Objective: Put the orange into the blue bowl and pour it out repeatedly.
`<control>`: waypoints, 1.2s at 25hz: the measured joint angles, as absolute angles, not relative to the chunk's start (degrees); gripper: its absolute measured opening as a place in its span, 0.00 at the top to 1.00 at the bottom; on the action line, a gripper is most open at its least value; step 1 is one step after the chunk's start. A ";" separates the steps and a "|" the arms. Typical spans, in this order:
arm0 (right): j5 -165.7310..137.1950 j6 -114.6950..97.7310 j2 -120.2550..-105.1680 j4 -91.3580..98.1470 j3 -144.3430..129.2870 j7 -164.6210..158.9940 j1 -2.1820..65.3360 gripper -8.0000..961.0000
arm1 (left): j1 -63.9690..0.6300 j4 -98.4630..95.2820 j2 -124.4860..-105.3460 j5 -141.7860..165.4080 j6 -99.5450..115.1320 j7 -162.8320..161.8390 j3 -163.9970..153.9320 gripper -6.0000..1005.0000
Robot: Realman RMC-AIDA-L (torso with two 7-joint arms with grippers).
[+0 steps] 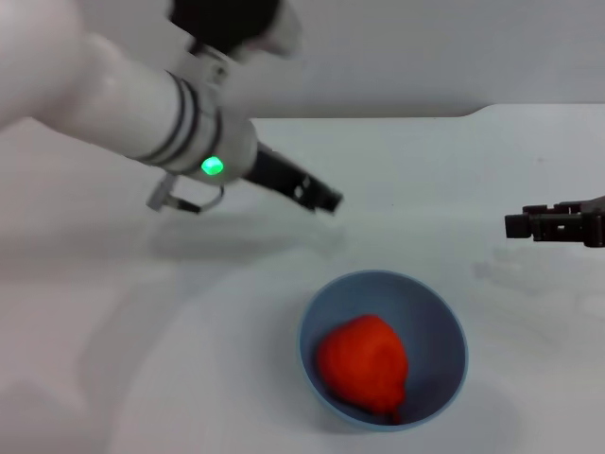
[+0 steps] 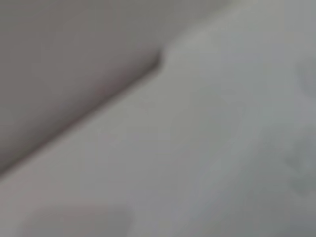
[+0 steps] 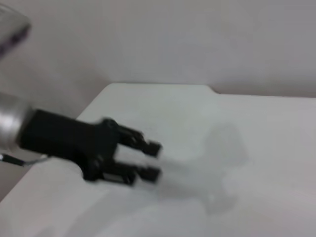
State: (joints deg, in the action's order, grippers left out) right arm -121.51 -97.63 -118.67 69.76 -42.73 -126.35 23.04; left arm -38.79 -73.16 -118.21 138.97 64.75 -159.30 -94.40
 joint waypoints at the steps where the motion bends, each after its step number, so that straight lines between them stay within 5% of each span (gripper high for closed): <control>1: -121.43 -96.94 -118.69 69.61 -42.69 -126.00 22.88 0.51 | -37.92 -73.80 -118.22 138.24 64.01 -158.68 -93.12 0.53; 19: -92.35 -85.79 -118.33 34.26 -19.28 -97.62 21.30 0.51 | -12.48 -56.36 -118.39 60.29 60.76 -101.59 -63.46 0.49; 30: -67.23 -82.48 -118.96 6.10 -12.69 -33.76 17.59 0.51 | -3.96 -39.31 -119.00 19.31 62.91 -12.31 -78.74 0.49</control>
State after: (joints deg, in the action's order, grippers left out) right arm -67.23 -82.48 -118.96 6.10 -12.69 -33.76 17.59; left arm -3.96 -39.31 -119.00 19.31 62.91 -12.31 -78.74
